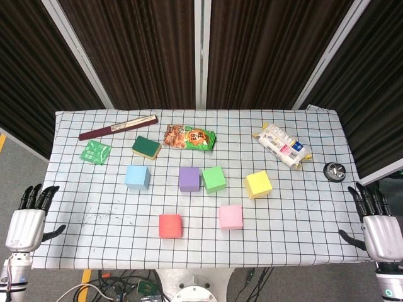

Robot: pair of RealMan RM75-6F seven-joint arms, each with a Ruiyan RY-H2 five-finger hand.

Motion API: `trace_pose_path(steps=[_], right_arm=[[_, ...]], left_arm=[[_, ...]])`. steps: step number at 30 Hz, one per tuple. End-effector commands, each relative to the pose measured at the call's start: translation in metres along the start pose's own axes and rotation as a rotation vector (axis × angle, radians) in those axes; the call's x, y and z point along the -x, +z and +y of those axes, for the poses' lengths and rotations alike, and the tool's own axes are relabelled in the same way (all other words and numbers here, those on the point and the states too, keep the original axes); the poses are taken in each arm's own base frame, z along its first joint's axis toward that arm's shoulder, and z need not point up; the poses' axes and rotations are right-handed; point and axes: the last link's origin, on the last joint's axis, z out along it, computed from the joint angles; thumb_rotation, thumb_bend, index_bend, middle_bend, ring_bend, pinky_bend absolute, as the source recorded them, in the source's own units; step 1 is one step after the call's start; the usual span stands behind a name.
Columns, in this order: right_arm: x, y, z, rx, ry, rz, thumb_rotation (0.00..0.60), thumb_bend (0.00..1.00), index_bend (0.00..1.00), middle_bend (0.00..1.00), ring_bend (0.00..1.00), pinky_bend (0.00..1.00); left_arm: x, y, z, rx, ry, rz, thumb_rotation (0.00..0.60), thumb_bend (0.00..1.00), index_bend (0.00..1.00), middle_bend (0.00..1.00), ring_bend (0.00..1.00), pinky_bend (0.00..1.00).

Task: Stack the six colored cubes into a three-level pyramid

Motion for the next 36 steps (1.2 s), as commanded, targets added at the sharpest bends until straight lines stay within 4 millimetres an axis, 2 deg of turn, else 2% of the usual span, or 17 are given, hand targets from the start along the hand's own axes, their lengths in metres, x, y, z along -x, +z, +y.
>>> trace_pose_path(steps=[1, 9, 16, 24, 29, 36], right_arm=[[0.001, 0.0, 0.002, 0.016, 0.002, 0.0, 0.6, 0.05, 0.0, 0.0, 0.0, 0.0], [0.003, 0.0, 0.003, 0.025, 0.015, -0.004, 0.6, 0.06, 0.0, 0.0, 0.0, 0.0], [0.0, 0.001, 0.002, 0.031, 0.043, 0.01, 0.6, 0.06, 0.0, 0.0, 0.0, 0.0], [-0.002, 0.001, 0.004, 0.029, 0.026, 0.005, 0.6, 0.06, 0.0, 0.0, 0.0, 0.0], [-0.005, 0.003, 0.002, 0.02, 0.029, 0.012, 0.6, 0.06, 0.0, 0.0, 0.0, 0.0], [-0.012, 0.006, 0.003, 0.03, 0.034, 0.03, 0.6, 0.06, 0.0, 0.0, 0.0, 0.0]], left_arm=[[0.001, -0.001, -0.001, -0.009, -0.011, -0.007, 0.6, 0.0, 0.11, 0.13, 0.03, 0.06], [0.004, -0.001, -0.002, -0.004, -0.016, -0.011, 0.6, 0.0, 0.11, 0.13, 0.03, 0.06], [-0.003, 0.006, 0.001, 0.014, -0.039, -0.003, 0.6, 0.0, 0.11, 0.13, 0.03, 0.06], [-0.003, 0.016, 0.002, 0.02, -0.044, 0.001, 0.6, 0.0, 0.11, 0.13, 0.03, 0.06], [0.0, 0.032, 0.011, 0.064, -0.077, -0.022, 0.6, 0.0, 0.11, 0.13, 0.03, 0.06], [0.0, 0.076, 0.03, 0.16, -0.13, -0.039, 0.6, 0.0, 0.11, 0.13, 0.03, 0.06]])
